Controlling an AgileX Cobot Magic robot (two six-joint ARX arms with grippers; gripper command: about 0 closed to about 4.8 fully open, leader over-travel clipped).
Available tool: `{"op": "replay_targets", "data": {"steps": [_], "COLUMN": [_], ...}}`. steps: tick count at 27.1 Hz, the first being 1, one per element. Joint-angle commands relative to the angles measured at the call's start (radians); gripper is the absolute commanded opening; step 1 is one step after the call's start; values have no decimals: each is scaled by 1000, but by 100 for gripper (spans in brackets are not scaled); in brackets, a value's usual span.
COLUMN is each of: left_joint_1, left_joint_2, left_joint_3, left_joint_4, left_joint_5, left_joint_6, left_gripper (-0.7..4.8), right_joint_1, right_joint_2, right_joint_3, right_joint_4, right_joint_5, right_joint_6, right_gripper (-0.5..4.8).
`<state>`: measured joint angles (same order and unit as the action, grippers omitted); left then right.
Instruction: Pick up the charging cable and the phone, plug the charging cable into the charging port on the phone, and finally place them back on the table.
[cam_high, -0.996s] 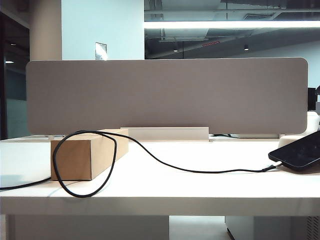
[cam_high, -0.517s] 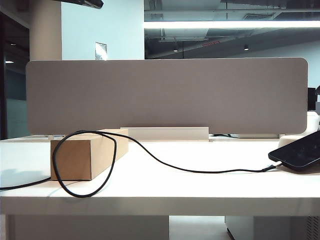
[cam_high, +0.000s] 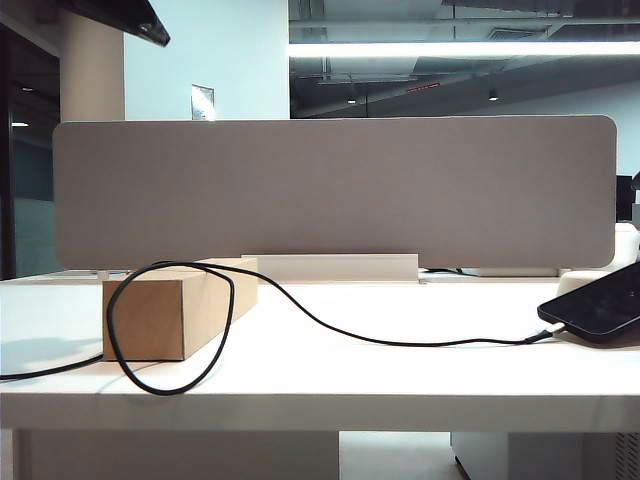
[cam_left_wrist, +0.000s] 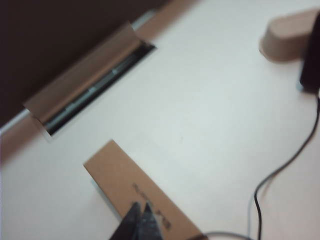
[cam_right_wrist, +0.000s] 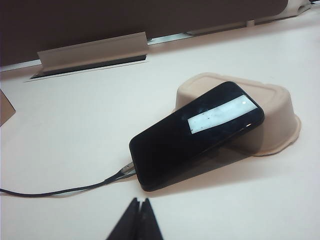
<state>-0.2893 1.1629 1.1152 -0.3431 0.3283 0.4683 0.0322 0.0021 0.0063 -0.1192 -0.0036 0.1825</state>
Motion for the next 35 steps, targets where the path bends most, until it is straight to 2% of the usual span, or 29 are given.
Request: {"op": "replay_targets", "data": {"steps": [1, 4, 5, 6, 10, 16, 21, 31, 35], "left_joint_1": [0, 4, 14, 43, 125, 240, 305, 335, 335], "left_joint_2": [-70, -154, -181, -233, -377, -612, -805, -1053, -1107], "left_joint_3": [-127, -261, -300, -370, -517, -727, -899, -1091, -1107], "left_joint_4": [264, 396, 420, 456, 473, 484, 572, 592, 522], "left_joint_5": [-64, -176, -183, -183, -182, -183, -182, -187, -198], "left_joint_6": [-74, -107, -116, -155, -226, -310, -364, -389, -417], "left_gripper": [-6, -6, -6, -6, -6, -6, -6, -6, -6], "right_joint_1": [0, 0, 0, 0, 0, 0, 0, 0, 0], "right_joint_2": [-2, -2, -2, -2, -2, -2, -2, -2, -2], "right_joint_3": [-6, -6, -6, -6, -6, -6, -6, -6, -6], "right_joint_4": [11, 11, 11, 11, 11, 11, 11, 11, 12], "right_joint_5": [4, 5, 4, 4, 3, 4, 4, 4, 4], "right_joint_6": [-3, -3, -3, -3, -3, -3, -3, -3, -3], "right_gripper": [-5, -5, -5, -5, -5, -5, -5, -5, -5]}}
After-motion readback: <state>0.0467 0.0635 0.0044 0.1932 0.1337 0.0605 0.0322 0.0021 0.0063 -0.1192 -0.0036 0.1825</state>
